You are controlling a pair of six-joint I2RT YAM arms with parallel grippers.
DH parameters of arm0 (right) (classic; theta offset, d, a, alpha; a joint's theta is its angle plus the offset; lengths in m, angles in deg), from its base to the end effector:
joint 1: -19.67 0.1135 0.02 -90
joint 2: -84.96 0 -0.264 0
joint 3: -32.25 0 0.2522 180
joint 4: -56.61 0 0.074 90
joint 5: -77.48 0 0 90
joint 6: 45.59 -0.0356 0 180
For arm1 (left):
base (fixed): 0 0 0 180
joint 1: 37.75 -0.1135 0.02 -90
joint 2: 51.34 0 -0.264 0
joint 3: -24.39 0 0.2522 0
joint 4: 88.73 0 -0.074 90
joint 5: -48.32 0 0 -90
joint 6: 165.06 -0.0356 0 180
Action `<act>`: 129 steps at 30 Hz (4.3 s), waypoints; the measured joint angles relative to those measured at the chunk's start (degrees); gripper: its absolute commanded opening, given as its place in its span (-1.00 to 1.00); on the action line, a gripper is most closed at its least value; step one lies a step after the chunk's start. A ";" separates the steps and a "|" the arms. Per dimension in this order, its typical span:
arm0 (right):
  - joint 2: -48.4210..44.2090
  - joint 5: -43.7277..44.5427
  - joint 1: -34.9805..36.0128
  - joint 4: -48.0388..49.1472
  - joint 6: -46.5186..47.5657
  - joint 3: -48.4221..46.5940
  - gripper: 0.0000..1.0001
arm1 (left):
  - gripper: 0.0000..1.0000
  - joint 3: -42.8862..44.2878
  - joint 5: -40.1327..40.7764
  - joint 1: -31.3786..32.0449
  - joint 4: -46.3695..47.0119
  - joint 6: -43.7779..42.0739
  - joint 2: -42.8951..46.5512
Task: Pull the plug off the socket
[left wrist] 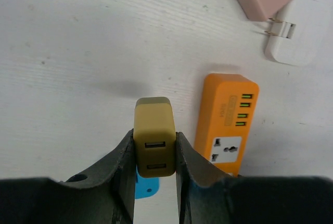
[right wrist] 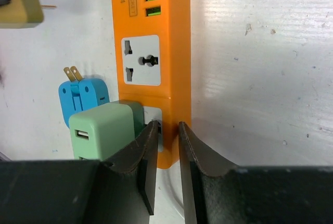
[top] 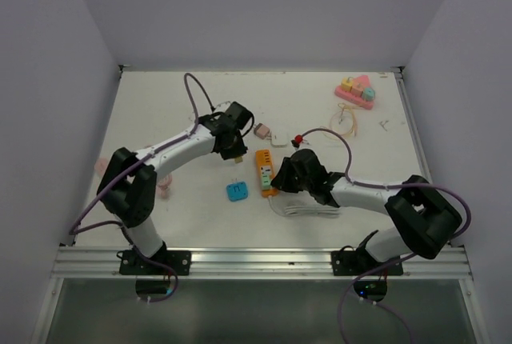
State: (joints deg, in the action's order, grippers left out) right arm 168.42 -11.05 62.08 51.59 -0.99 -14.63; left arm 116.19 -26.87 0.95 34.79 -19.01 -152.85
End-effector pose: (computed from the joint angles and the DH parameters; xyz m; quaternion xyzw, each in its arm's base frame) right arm 0.2032 0.1844 0.1527 0.0291 0.9116 0.2758 0.3034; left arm 0.2906 -0.2211 0.2305 -0.1726 0.9552 -0.0651 0.2313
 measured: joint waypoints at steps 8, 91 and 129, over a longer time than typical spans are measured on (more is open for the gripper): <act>-1.86 -0.94 0.00 0.74 0.39 2.03 -0.43 | -0.74 -20.17 -5.70 -8.81 20.61 -4.52 11.58; 2.47 -3.69 -0.39 -0.61 -1.57 -1.49 -0.46 | -1.00 -8.39 5.18 19.02 4.46 5.84 2.64; 6.12 -2.69 0.55 -5.53 -6.03 -6.23 -0.53 | -1.00 -9.29 2.45 16.31 4.04 4.42 4.28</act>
State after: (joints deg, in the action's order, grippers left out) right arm 174.54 -13.74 62.63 46.06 -7.03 -20.86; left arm 106.90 -24.42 17.25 38.84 -14.59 -148.57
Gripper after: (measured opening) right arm 0.237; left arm 0.330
